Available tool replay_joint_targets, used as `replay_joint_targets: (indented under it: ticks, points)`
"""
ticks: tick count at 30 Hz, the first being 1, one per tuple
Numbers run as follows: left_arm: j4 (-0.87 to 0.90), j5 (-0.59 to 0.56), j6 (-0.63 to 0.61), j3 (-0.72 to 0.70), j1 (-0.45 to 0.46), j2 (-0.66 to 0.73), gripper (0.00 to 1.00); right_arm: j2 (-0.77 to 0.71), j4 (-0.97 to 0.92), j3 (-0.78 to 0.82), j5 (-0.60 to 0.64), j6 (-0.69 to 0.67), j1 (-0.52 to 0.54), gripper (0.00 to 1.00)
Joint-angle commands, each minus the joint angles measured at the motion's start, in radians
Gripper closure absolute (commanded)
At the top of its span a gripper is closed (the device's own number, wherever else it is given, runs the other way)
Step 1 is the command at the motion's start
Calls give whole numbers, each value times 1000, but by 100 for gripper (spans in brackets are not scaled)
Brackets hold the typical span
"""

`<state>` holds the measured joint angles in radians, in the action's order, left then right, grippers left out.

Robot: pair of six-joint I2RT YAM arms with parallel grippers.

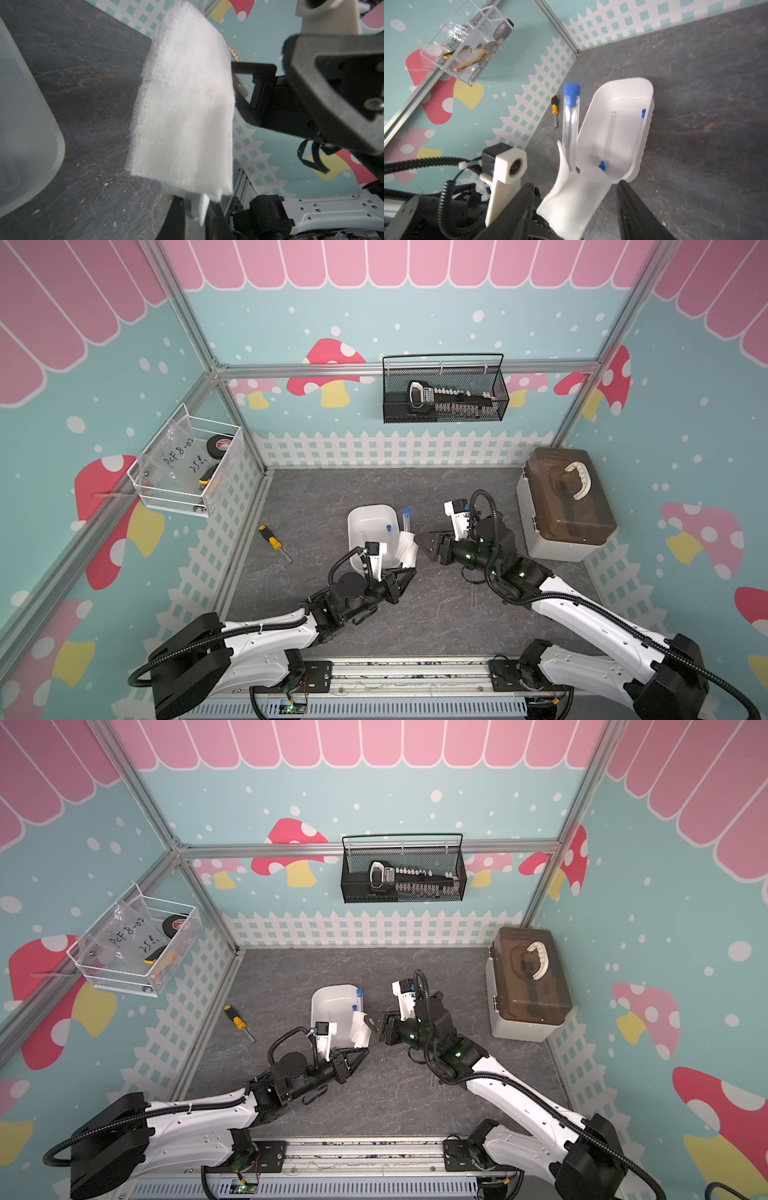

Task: Wipe the exteriors of test tubes
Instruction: Wipe the dirt from the test tube.

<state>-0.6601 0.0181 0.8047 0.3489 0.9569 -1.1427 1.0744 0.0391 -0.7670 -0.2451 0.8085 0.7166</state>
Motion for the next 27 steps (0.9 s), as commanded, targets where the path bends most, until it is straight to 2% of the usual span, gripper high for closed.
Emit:
replay_joint_targets:
  ticks: [1,7,9,14,19,22,27]
  points:
    - [47,-15,-30,14,-4,18,94,17,67,45,-29,59,15,38]
    - [66,14,-40,27,-4,11,94,118,221,46,-72,90,39,39]
    - [70,26,-42,34,-4,3,94,147,265,40,-81,92,45,42]
    - [65,34,-45,39,-4,0,94,186,281,26,-80,84,51,59]
    - [72,35,-46,41,-4,0,93,184,294,34,-74,80,50,83]
    - [64,31,-35,35,-4,-3,85,174,294,35,-67,75,50,89]
    - [136,16,-21,19,-6,45,59,149,260,32,-42,45,49,90]
